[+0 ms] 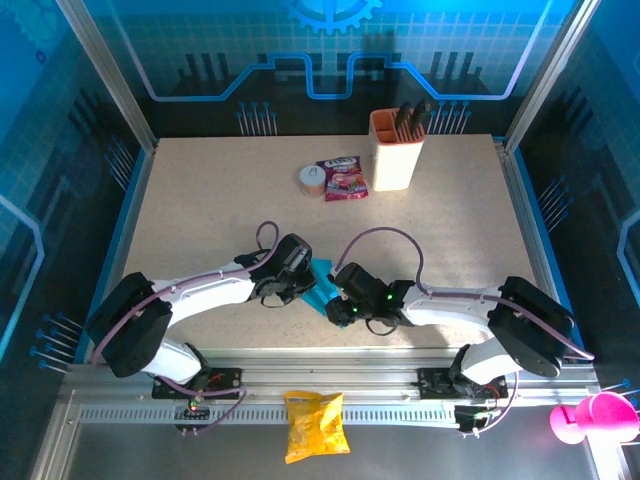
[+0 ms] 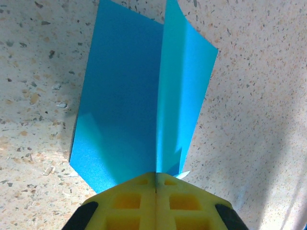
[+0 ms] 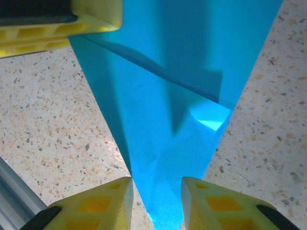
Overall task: Fold a paper plane with a square sheet of paper (pick it up from the middle)
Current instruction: Fourth fold the wing at the center of the table.
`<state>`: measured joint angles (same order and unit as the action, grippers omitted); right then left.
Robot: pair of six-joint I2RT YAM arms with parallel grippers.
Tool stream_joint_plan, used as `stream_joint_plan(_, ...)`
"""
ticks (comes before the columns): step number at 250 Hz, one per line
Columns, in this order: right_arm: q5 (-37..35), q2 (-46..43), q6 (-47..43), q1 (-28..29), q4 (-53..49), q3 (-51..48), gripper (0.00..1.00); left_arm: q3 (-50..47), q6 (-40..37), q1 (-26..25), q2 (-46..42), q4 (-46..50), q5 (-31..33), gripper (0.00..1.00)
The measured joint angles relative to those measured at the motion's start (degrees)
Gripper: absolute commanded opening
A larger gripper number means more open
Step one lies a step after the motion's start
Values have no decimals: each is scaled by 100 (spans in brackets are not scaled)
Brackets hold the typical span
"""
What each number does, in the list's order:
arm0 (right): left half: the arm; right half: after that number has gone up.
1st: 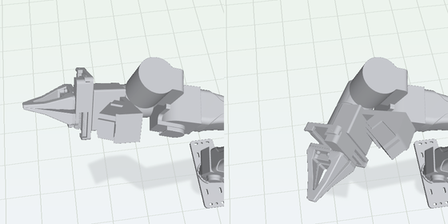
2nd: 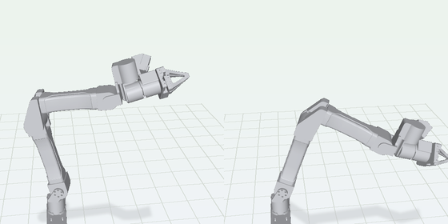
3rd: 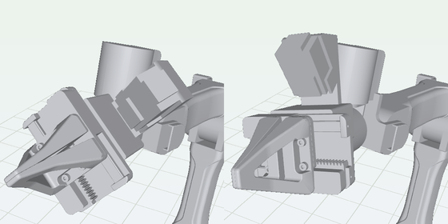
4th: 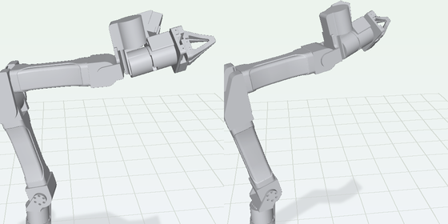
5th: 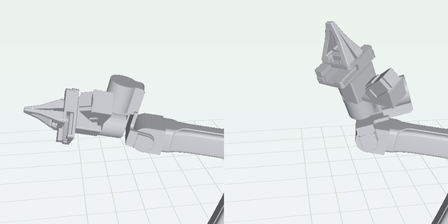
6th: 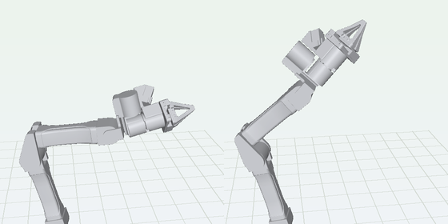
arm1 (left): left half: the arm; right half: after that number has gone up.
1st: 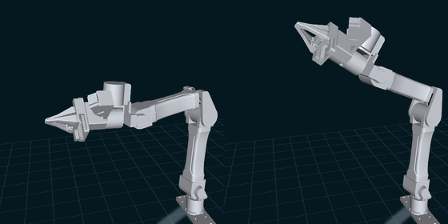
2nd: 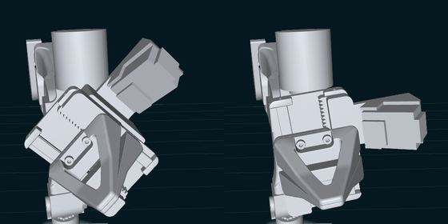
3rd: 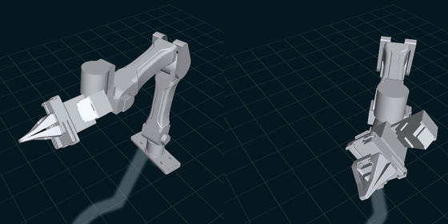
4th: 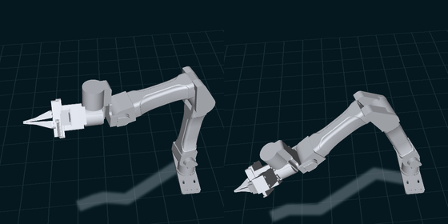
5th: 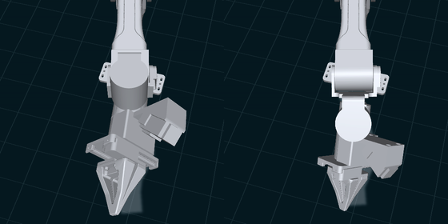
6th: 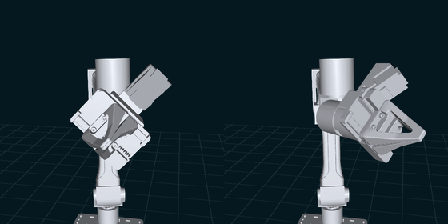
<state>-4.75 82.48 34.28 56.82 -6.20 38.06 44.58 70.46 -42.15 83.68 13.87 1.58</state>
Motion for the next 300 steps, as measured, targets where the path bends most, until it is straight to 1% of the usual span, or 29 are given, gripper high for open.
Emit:
stream_joint_plan(13,-107,2,-33,59,-66,31,39,0,17,0,0,0,0,0)
stream_joint_plan(39,-297,55,-76,232,-173,133,40,-7,63,0,-11,0,0,0)
stream_joint_plan(94,-767,398,-116,590,-387,481,39,-13,166,0,-111,2,0,0)
stream_joint_plan(138,-1099,592,-111,693,-518,562,38,-15,168,0,-188,4,2,0)
stream_joint_plan(191,-1314,608,-103,693,-603,562,31,-15,168,0,-195,24,2,0)
stream_joint_plan(243,-1329,629,-83,693,-601,562,21,-15,168,0,-195,24,2,0)
stream_joint_plan(270,-1327,629,-85,693,-592,562,19,-15,168,0,-195,24,2,0)
stream_joint_plan(300,-1329,649,-76,693,-577,562,14,-15,168,0,-195,24,2,0)
